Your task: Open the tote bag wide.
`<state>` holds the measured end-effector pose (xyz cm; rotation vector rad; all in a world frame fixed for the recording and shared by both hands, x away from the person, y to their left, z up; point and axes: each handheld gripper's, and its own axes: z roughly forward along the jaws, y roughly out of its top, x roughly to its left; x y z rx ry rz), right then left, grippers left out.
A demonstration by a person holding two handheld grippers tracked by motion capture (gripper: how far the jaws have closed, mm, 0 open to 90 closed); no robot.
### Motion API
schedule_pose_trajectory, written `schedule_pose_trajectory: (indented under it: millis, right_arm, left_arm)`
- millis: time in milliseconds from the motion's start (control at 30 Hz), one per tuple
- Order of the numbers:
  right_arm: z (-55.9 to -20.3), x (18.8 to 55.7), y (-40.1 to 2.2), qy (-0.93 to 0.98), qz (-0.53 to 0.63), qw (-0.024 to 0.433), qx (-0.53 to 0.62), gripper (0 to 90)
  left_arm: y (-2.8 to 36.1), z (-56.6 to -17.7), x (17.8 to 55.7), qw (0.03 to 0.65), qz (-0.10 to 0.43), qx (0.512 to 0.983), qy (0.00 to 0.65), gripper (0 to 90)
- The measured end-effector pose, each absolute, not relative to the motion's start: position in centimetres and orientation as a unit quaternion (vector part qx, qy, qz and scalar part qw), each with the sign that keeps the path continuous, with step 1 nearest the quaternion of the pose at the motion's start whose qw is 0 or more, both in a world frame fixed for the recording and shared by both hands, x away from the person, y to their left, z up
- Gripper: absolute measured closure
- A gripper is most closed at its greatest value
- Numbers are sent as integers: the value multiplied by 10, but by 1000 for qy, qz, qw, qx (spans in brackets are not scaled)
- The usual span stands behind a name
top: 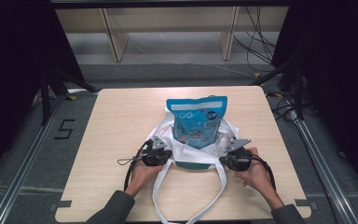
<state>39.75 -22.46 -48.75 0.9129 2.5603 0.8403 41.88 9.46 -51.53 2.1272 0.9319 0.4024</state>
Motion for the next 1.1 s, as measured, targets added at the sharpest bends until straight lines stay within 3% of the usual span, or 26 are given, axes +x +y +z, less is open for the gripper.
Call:
schedule_pose_trajectory:
  millis: [267, 767, 933, 1100]
  right_arm:
    - [-493, 409, -223, 876, 312, 179, 321, 900]
    - [-495, 424, -223, 861, 335, 172, 342, 882]
    - [-491, 425, -224, 865, 329, 162, 344, 866]
    - [-471, 422, -230, 849, 365, 184, 335, 857]
  left_arm:
    - [93, -519, 429, 392, 164, 820, 384, 859]
    - [96, -521, 451, 398, 181, 806, 399, 860]
    - [98, -517, 452, 396, 182, 808, 397, 835]
    - [100, -509, 449, 414, 181, 798, 400, 808]
